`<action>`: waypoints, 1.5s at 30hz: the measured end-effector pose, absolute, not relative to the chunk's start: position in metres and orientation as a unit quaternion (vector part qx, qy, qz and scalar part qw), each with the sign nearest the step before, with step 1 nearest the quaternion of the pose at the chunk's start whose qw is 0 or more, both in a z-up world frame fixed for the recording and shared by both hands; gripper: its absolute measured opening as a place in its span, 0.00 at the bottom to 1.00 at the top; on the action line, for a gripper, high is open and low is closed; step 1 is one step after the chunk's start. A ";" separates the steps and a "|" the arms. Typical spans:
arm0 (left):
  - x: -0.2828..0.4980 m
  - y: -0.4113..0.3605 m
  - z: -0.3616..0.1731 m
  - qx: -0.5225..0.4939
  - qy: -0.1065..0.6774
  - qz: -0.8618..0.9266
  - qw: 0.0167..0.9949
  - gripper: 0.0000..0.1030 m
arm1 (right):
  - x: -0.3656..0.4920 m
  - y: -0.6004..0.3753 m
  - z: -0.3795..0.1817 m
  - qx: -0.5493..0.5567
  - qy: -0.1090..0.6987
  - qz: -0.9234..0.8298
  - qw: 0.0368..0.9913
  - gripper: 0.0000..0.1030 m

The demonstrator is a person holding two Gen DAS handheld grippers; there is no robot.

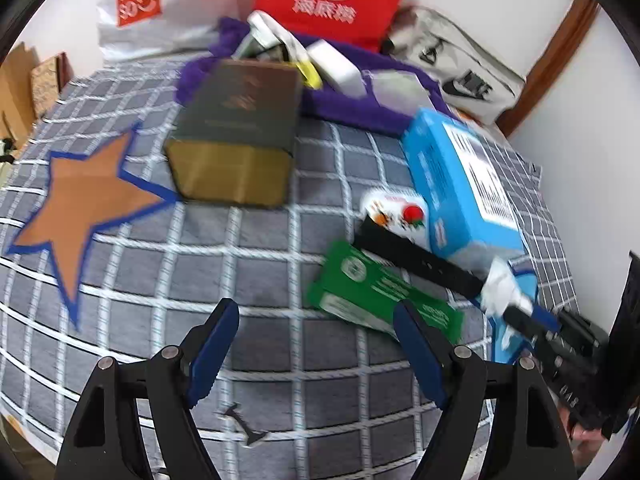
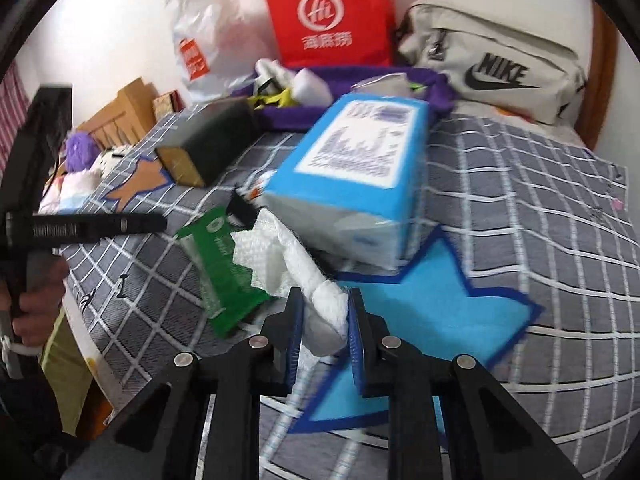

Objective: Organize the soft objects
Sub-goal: 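Grasp the green packet with the left gripper while the right holds the white tissue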

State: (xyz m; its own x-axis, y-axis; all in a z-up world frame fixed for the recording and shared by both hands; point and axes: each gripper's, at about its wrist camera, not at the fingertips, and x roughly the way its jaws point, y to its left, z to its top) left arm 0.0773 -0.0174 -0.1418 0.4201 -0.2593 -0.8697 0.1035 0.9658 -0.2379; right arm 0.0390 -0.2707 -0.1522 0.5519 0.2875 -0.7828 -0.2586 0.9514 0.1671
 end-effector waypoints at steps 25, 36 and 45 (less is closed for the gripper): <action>0.107 -0.098 -0.169 0.008 0.555 -0.071 0.829 0.82 | 0.046 -0.307 -0.150 0.037 0.450 0.137 0.882 0.21; 0.082 -0.049 -0.164 -0.006 0.553 -0.060 0.831 0.83 | 0.038 -0.297 -0.143 0.030 0.439 0.148 0.886 0.21; 0.079 -0.078 -0.170 0.044 0.502 -0.082 0.860 0.57 | 0.035 -0.286 -0.152 0.018 0.450 0.153 0.880 0.21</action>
State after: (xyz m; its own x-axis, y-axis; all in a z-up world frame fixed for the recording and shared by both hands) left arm 0.0792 -0.0777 -0.1703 0.4817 -0.0970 -0.8710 0.1844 0.9828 -0.0074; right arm 0.0355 -0.2855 -0.1515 0.5490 0.2847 -0.7859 -0.2521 0.9528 0.1691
